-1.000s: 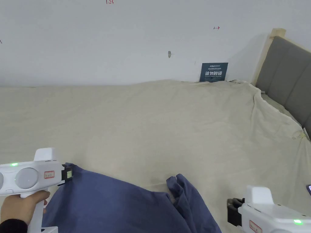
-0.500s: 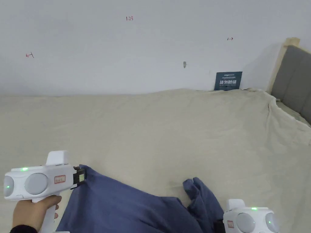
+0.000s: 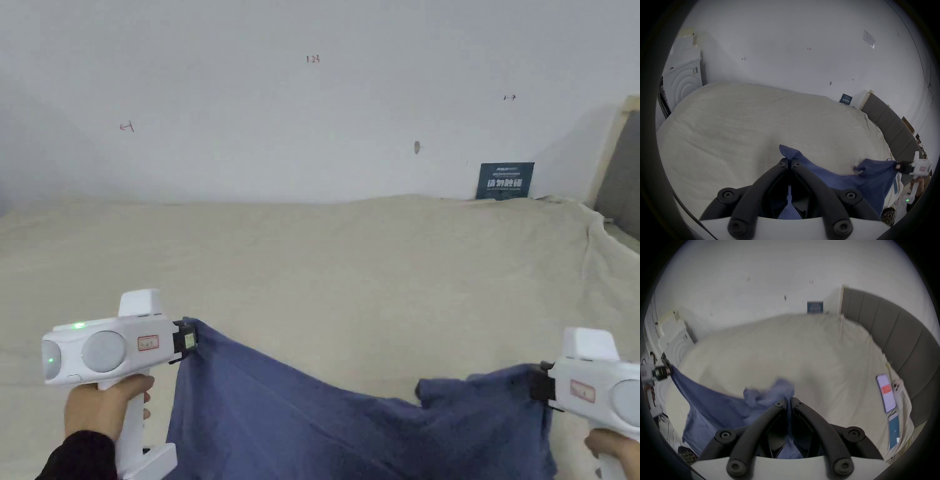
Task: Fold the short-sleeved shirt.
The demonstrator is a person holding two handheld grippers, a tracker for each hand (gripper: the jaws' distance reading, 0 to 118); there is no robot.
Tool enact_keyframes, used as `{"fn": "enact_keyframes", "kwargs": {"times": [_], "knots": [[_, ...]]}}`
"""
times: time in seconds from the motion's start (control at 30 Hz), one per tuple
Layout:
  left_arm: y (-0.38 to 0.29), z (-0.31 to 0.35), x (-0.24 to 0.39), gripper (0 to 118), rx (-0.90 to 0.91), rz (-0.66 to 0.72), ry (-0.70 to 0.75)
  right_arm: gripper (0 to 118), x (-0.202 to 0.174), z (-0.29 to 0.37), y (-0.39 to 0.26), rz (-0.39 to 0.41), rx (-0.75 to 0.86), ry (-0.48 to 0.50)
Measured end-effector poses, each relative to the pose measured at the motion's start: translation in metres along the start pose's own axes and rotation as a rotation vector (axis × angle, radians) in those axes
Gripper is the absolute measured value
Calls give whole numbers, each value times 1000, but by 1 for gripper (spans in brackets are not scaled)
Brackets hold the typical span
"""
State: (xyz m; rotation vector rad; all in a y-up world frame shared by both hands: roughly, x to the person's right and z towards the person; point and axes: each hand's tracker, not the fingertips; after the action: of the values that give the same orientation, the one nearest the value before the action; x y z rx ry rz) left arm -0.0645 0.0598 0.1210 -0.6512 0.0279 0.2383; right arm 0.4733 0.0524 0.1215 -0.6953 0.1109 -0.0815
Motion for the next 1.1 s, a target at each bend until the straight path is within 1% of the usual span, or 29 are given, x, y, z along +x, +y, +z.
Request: {"fn": "enact_keyframes", "kwargs": {"times": [0.1, 0.23, 0.37, 0.47, 0.53, 0.63, 0.73, 0.9, 0.97, 1.1], "knots": [[13, 21, -10, 0, 44, -8, 37, 2, 8, 34, 37, 14, 98, -1], [37, 55, -19, 0, 109, 14, 56, 2, 20, 68, 79, -38, 200, 64], [72, 86, -22, 0, 189, 22, 68, 2, 17, 90, 119, -12, 296, 59], [105, 105, -16, 0, 251, 31, 54, 2, 9, 100, 149, -9, 371, 76], [130, 115, -8, 0, 292, 16, 64, 2, -1, 107, 171, 16, 419, 70], [165, 122, 2, 0, 330, 2, 72, 2, -11, 113, 204, 43, 486, 46], [201, 127, 11, 0, 395, -1, 88, 2, -15, 119, 239, 22, 546, 43], [251, 131, 24, 0, 472, -6, 106, 2, -27, 128, 283, 49, 653, 18], [262, 131, 29, 0, 495, -21, 116, 2, -30, 129, 294, 63, 684, 14], [273, 127, 33, 0, 530, -14, 114, 2, -30, 128, 307, 45, 706, 18]]}}
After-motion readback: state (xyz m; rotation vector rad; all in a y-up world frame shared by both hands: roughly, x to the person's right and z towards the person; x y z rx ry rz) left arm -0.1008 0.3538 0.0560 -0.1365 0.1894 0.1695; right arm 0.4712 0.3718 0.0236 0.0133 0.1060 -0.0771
